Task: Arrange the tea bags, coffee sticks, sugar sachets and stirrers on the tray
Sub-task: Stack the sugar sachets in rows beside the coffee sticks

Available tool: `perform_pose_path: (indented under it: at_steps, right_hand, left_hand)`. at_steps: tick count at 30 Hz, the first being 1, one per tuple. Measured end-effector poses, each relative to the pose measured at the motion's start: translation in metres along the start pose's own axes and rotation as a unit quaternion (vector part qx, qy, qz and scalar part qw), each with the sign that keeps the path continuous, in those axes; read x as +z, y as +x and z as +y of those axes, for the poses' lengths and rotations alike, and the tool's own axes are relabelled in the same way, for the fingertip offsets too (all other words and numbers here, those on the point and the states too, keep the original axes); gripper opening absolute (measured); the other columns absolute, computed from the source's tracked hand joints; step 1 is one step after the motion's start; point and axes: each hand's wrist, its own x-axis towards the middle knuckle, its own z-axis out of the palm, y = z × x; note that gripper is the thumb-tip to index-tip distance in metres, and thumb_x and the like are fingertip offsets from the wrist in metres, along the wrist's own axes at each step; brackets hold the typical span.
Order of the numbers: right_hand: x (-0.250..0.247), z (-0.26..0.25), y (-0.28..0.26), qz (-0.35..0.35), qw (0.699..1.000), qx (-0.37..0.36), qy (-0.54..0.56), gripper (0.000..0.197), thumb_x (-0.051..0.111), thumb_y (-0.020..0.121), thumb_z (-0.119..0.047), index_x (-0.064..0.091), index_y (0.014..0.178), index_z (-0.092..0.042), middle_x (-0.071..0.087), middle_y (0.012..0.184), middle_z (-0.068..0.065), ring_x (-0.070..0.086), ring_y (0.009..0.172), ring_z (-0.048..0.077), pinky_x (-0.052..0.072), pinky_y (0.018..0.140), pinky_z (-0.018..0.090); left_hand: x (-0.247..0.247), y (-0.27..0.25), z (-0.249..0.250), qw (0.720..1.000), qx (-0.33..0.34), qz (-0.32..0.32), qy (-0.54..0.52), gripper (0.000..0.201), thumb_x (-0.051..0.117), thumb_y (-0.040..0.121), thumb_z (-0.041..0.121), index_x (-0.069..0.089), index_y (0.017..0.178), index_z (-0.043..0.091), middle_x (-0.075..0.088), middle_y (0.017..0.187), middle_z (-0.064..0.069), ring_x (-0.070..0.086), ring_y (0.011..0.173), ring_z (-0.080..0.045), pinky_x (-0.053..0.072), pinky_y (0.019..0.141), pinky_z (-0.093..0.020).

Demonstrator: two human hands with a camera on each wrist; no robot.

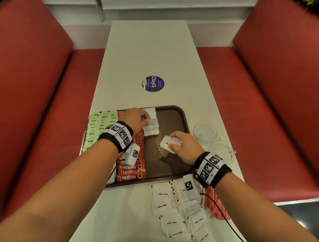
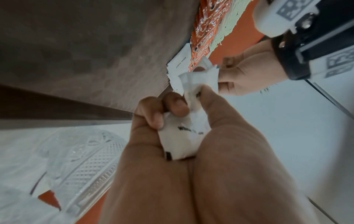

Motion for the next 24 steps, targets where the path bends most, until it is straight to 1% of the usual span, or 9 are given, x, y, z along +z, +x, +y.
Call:
perform_pose_path:
  at_steps: [2, 4, 7, 9, 12, 15, 17, 20, 24]
  right_hand:
    - [0.001, 0.000, 0.000, 0.006, 1.000, 0.000, -0.002, 0.017, 0.066, 0.093, -0.026, 0.062, 0.110, -0.023, 0.065, 0.104, -0.004, 0.060, 0.096, 0.014, 0.048, 0.080, 0.026]
    - [0.001, 0.000, 0.000, 0.011, 1.000, -0.001, 0.000, 0.013, 0.066, 0.094, -0.029, 0.062, 0.106, -0.025, 0.065, 0.100, -0.005, 0.061, 0.092, 0.014, 0.050, 0.081, 0.029]
    - [0.003, 0.000, 0.001, 0.013, 1.000, -0.001, 0.007, 0.011, 0.065, 0.093, -0.029, 0.062, 0.103, -0.025, 0.066, 0.097, -0.005, 0.061, 0.090, 0.014, 0.052, 0.081, 0.032]
    - [0.004, 0.001, 0.000, 0.014, 1.000, 0.000, 0.010, 0.009, 0.065, 0.094, -0.029, 0.061, 0.102, -0.026, 0.064, 0.098, -0.006, 0.060, 0.091, 0.013, 0.051, 0.081, 0.031]
    - [0.004, 0.003, 0.000, 0.017, 1.000, 0.001, 0.015, 0.008, 0.063, 0.095, -0.029, 0.059, 0.101, -0.028, 0.063, 0.097, -0.007, 0.060, 0.089, 0.012, 0.050, 0.077, 0.027]
    - [0.004, 0.003, 0.001, 0.015, 1.000, 0.004, 0.023, 0.013, 0.063, 0.096, -0.029, 0.062, 0.108, -0.023, 0.066, 0.100, -0.005, 0.062, 0.091, 0.012, 0.053, 0.079, 0.029]
    - [0.005, 0.003, 0.003, 0.015, 1.000, 0.006, 0.022, 0.017, 0.063, 0.096, -0.030, 0.064, 0.111, -0.022, 0.067, 0.102, -0.005, 0.062, 0.093, 0.012, 0.054, 0.082, 0.032]
    - [0.006, 0.000, 0.005, 0.016, 1.000, 0.007, 0.017, 0.019, 0.062, 0.097, -0.030, 0.063, 0.114, -0.020, 0.068, 0.106, -0.003, 0.062, 0.096, 0.014, 0.053, 0.085, 0.032]
    - [0.006, -0.003, 0.005, 0.014, 1.000, 0.008, 0.015, 0.020, 0.061, 0.098, -0.030, 0.063, 0.115, -0.020, 0.067, 0.107, -0.003, 0.062, 0.097, 0.014, 0.053, 0.086, 0.032]
  left_hand:
    - [0.010, 0.005, -0.002, 0.998, -0.009, -0.057, 0.036, 0.008, 0.072, 0.088, 0.032, 0.071, 0.089, 0.024, 0.065, 0.086, 0.006, 0.061, 0.084, -0.013, 0.039, 0.064, -0.023]
    - [0.019, 0.007, -0.001, 0.995, -0.015, -0.082, 0.055, 0.011, 0.073, 0.088, 0.032, 0.073, 0.094, 0.022, 0.065, 0.086, 0.007, 0.062, 0.086, -0.014, 0.044, 0.069, -0.024]
    - [0.026, 0.012, -0.001, 0.995, -0.028, -0.071, 0.068, 0.011, 0.074, 0.087, 0.031, 0.074, 0.093, 0.021, 0.068, 0.092, 0.004, 0.062, 0.089, -0.015, 0.049, 0.078, -0.027]
    - [0.027, 0.014, -0.004, 0.995, -0.043, -0.058, 0.074, 0.013, 0.076, 0.085, 0.034, 0.072, 0.091, 0.023, 0.068, 0.096, 0.003, 0.062, 0.090, -0.016, 0.052, 0.080, -0.030]
    - [0.029, 0.014, -0.007, 0.995, -0.038, -0.046, 0.077, 0.023, 0.078, 0.081, 0.039, 0.068, 0.097, 0.026, 0.066, 0.100, 0.004, 0.061, 0.094, -0.016, 0.053, 0.085, -0.034]
    - [0.031, 0.010, -0.005, 0.996, -0.003, -0.058, 0.071, 0.028, 0.080, 0.078, 0.040, 0.067, 0.098, 0.026, 0.063, 0.101, 0.005, 0.060, 0.095, -0.016, 0.053, 0.086, -0.034]
    - [0.033, 0.007, -0.002, 0.990, 0.019, -0.081, 0.110, 0.028, 0.080, 0.079, 0.039, 0.068, 0.102, 0.027, 0.062, 0.106, 0.004, 0.059, 0.098, -0.017, 0.051, 0.088, -0.033]
    - [0.034, 0.007, -0.002, 0.984, 0.023, -0.097, 0.151, 0.029, 0.078, 0.082, 0.036, 0.069, 0.108, 0.026, 0.063, 0.113, 0.002, 0.059, 0.103, -0.019, 0.050, 0.090, -0.031]
    - [0.030, 0.006, -0.001, 0.987, 0.027, -0.097, 0.128, 0.028, 0.068, 0.089, 0.043, 0.070, 0.109, 0.023, 0.067, 0.112, 0.001, 0.060, 0.101, -0.018, 0.049, 0.087, -0.031]
